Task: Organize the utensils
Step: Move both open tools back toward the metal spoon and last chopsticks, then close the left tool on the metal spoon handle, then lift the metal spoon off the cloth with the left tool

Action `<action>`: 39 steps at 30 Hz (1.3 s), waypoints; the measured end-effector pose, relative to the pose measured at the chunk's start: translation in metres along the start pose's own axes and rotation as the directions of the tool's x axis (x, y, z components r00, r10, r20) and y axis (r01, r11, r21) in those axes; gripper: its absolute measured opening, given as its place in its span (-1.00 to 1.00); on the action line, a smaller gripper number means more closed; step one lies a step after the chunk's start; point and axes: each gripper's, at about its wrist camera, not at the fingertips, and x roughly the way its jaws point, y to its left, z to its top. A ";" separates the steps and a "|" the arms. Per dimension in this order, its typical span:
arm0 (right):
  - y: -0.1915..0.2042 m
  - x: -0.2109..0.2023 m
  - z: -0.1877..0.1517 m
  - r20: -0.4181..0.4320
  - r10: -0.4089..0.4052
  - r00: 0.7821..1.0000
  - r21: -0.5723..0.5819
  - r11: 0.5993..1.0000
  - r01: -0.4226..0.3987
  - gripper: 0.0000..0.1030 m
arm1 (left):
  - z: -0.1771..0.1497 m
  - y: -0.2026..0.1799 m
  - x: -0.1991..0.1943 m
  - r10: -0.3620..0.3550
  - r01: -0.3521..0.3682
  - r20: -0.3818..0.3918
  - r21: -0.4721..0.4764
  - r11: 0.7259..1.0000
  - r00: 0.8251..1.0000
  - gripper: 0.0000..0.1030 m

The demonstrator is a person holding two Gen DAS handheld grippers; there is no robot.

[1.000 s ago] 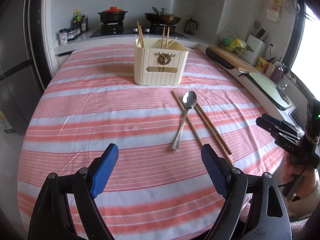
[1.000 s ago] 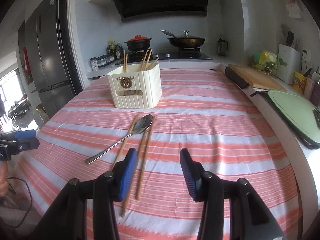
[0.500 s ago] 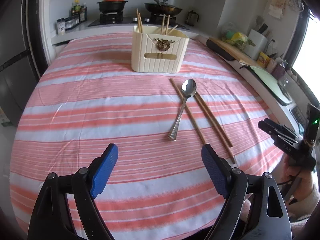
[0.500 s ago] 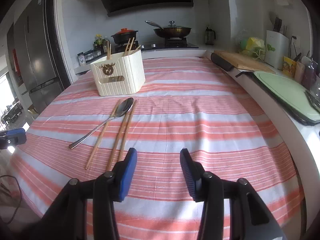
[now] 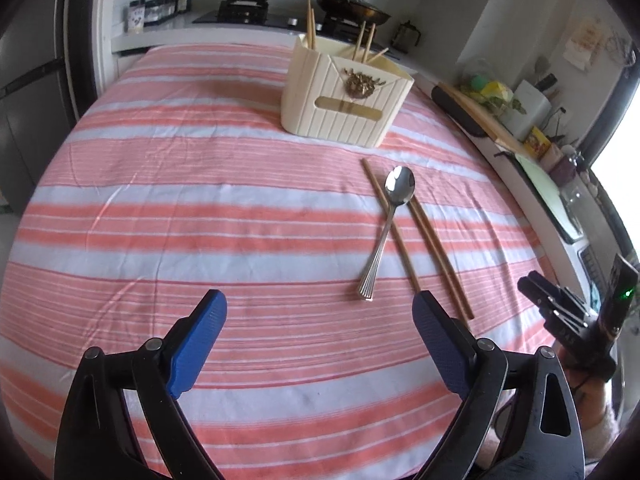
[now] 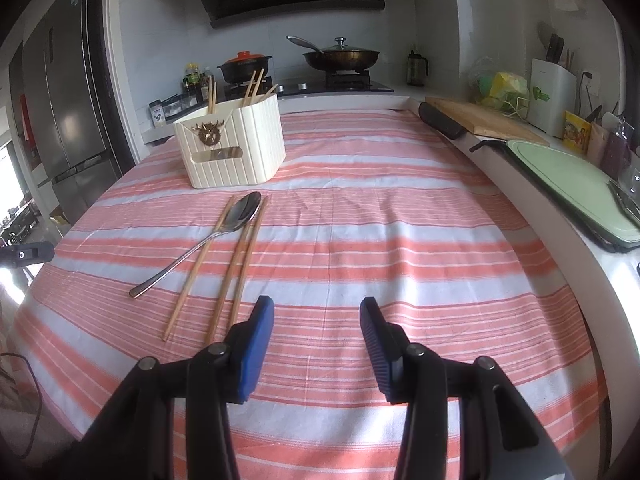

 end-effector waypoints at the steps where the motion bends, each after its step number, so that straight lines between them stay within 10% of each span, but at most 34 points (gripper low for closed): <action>1: 0.001 0.003 -0.002 -0.013 0.006 1.000 0.005 1.000 -0.006 -0.12 | -0.001 -0.006 0.007 0.005 -0.005 -0.014 0.025 1.000 1.000 0.84; 12: 0.017 0.017 -0.007 -0.059 0.053 0.997 -0.017 0.998 -0.054 -0.12 | 0.042 -0.080 0.081 0.017 0.020 -0.101 0.354 0.935 0.995 0.75; 17: 0.017 0.019 -0.006 -0.064 0.054 0.997 -0.009 0.998 -0.055 -0.12 | 0.059 -0.096 0.136 0.094 0.001 -0.186 0.455 0.891 0.978 0.14; 22: 0.013 0.020 -0.005 -0.069 0.047 0.996 -0.002 0.999 -0.048 -0.11 | 0.064 -0.103 0.150 0.097 0.005 -0.178 0.502 0.865 0.979 0.11; 27: 0.011 0.026 0.000 -0.072 0.044 0.996 0.002 0.999 -0.044 -0.12 | 0.055 -0.114 0.151 0.055 0.070 -0.208 0.548 0.834 0.977 -0.64; 39: 0.018 0.021 -0.002 -0.066 0.044 0.997 -0.017 0.999 -0.046 -0.11 | 0.065 -0.081 0.130 -0.024 0.062 -0.111 0.350 0.935 0.994 -1.00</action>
